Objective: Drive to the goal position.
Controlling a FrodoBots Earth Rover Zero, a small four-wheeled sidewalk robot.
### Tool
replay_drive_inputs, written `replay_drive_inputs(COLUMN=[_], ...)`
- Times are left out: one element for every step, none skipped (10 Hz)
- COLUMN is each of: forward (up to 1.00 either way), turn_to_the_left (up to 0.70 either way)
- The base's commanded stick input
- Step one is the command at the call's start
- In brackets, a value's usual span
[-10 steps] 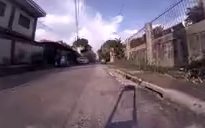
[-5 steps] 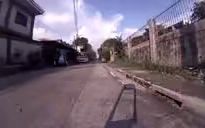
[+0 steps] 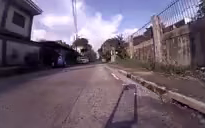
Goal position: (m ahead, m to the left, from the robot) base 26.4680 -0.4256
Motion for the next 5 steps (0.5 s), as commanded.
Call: replay_drive_inputs(forward=[1.0, 1.0, 1.0, 1.0, 1.0], turn_to_the_left=[0.0, 0.0, 0.0, 0.0, 0.0])
